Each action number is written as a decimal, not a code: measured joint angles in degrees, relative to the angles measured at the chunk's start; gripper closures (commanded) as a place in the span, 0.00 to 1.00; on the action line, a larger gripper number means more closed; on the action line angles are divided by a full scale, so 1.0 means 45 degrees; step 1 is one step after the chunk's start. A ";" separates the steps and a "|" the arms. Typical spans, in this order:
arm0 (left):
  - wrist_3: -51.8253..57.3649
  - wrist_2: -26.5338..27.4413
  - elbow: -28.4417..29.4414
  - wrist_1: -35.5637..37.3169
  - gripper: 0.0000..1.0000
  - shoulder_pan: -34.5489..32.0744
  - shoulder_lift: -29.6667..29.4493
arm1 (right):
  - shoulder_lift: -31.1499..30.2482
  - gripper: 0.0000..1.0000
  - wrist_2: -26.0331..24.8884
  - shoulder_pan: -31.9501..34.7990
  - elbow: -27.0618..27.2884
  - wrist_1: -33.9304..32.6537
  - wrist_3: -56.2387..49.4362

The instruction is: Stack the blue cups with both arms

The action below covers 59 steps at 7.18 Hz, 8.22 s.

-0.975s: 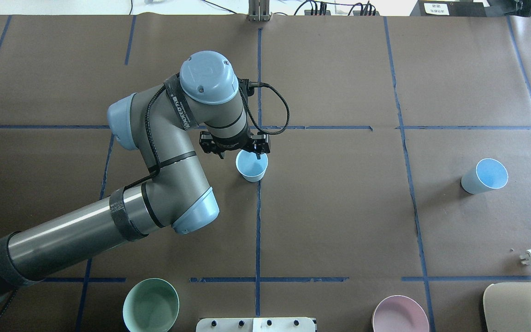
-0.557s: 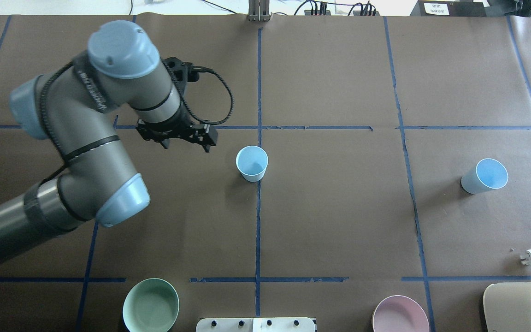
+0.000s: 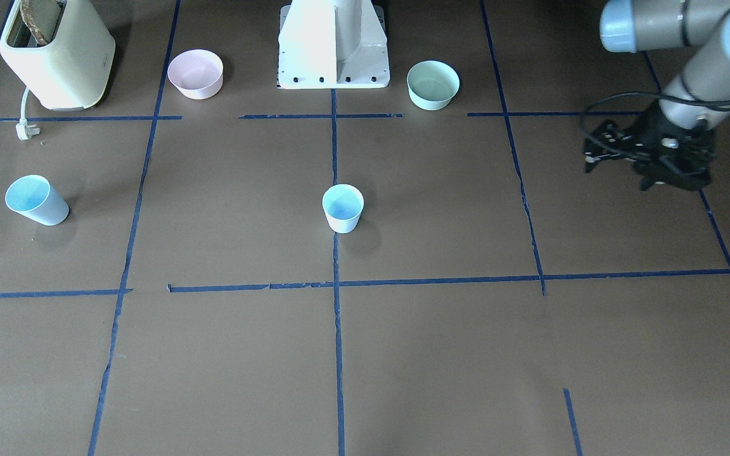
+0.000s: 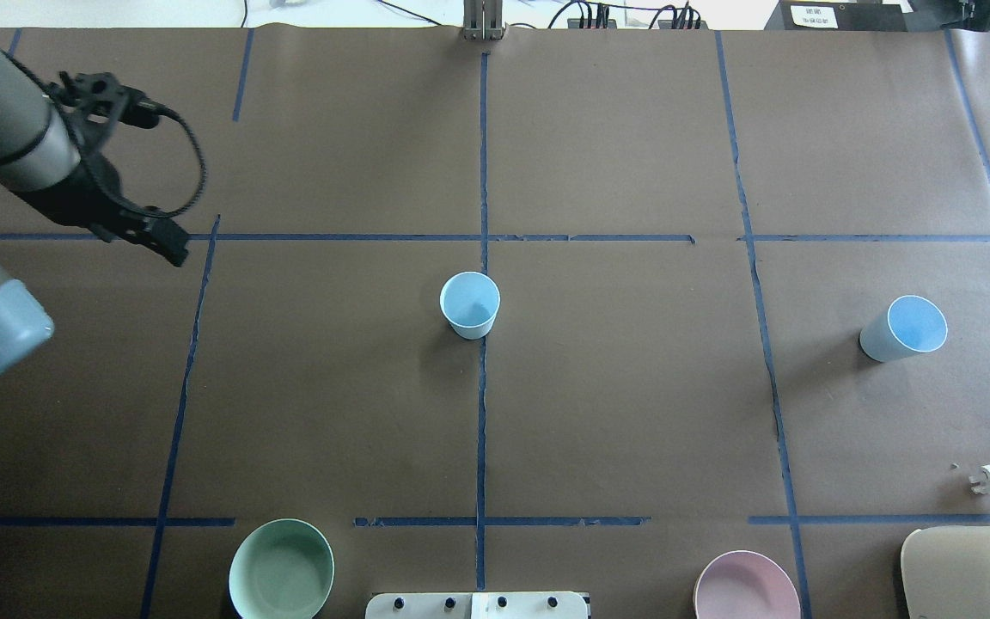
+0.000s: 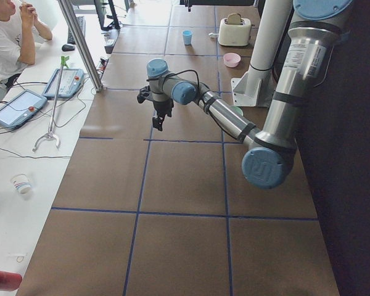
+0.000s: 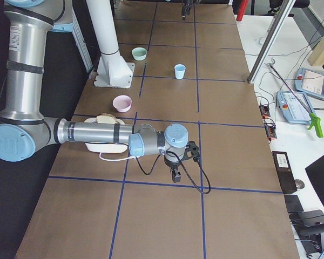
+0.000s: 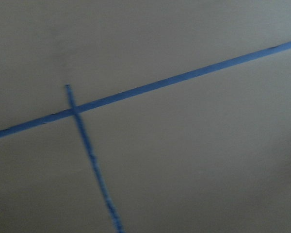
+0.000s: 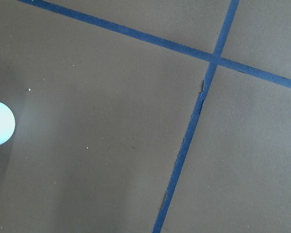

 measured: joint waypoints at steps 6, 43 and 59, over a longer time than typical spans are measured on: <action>0.3459 -0.1133 0.0337 -0.0166 0.00 -0.4359 0.4779 | 0.0595 0.00 0.0303 -0.1881 0.1338 0.1339 0.6301; 0.3090 -0.1116 0.0858 -0.0150 0.00 -0.4353 0.4651 | 0.8195 0.00 -0.2030 -0.6648 0.1209 -0.3833 1.1440; 0.3153 -0.1026 0.1429 -0.0117 0.00 -0.4352 0.4533 | -0.0599 0.00 0.0163 0.1561 0.1106 -0.3824 -0.1524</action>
